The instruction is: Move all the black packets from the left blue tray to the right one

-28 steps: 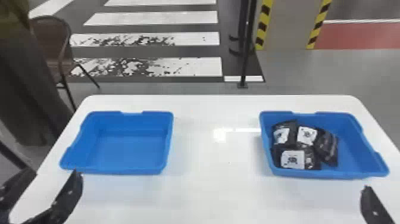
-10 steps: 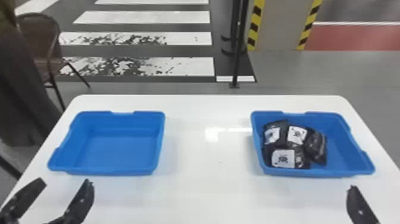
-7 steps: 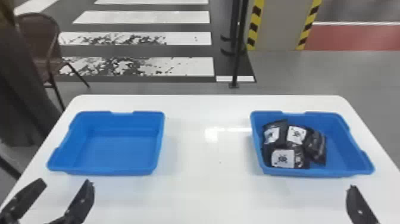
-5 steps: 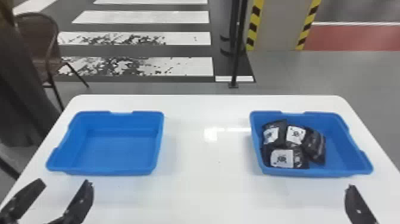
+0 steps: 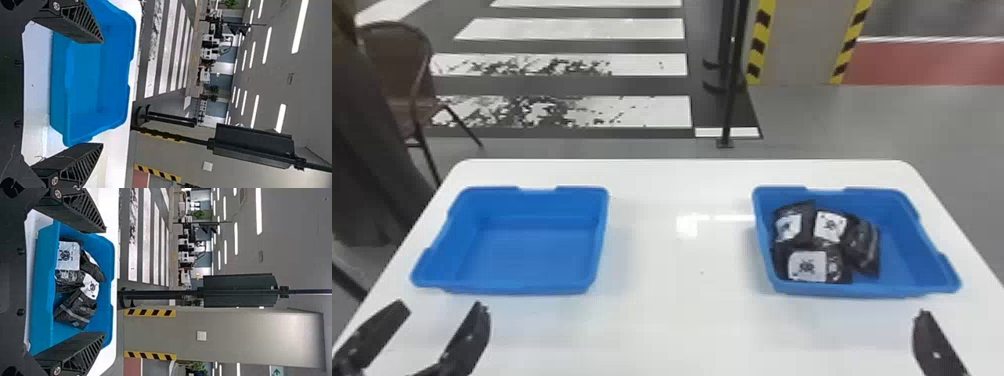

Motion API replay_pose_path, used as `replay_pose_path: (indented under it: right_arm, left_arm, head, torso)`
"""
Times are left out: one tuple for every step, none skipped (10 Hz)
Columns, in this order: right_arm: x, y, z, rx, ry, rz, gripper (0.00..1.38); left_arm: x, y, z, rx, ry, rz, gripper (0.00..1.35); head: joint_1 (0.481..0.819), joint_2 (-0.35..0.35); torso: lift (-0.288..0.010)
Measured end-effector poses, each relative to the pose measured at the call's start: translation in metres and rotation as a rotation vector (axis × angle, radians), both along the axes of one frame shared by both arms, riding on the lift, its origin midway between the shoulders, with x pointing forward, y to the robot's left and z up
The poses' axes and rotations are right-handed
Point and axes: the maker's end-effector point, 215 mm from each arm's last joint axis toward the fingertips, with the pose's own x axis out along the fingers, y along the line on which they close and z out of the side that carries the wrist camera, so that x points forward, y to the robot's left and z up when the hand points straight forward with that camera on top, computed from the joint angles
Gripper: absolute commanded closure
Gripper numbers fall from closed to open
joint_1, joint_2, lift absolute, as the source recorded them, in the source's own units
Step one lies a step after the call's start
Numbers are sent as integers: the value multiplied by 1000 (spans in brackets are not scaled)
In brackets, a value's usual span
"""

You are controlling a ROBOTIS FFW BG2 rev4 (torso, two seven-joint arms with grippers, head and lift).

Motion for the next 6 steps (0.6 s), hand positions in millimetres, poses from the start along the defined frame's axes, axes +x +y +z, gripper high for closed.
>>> replay_pose_path:
  right_arm:
    - [0, 0, 0, 1, 0, 0, 87]
    - [0, 0, 0, 2, -1, -1, 87]
    - [0, 0, 0, 3, -1, -1, 87]
    - [0, 0, 0, 4, 0, -1, 87]
    - [0, 0, 0, 5, 0, -1, 87]
    - [0, 0, 0, 7, 0, -1, 90]
  left_arm:
    - [0, 0, 0, -2, 0, 0, 102]
    - [0, 0, 0, -5, 1, 0, 102]
    - [0, 0, 0, -7, 1, 0, 102]
    - [0, 0, 0, -9, 0, 0, 102]
    - [0, 0, 0, -11, 0, 1, 102]
    - [0, 0, 0, -13, 1, 1, 102]
  head:
    - [695, 17]
    - [695, 17]
    - [695, 16]
    - [695, 16]
    - [695, 16]
    - [695, 16]
  torso:
    - [-140]
    - [-140]
    - [-140]
    - [-140]
    - [-140]
    - [-140]
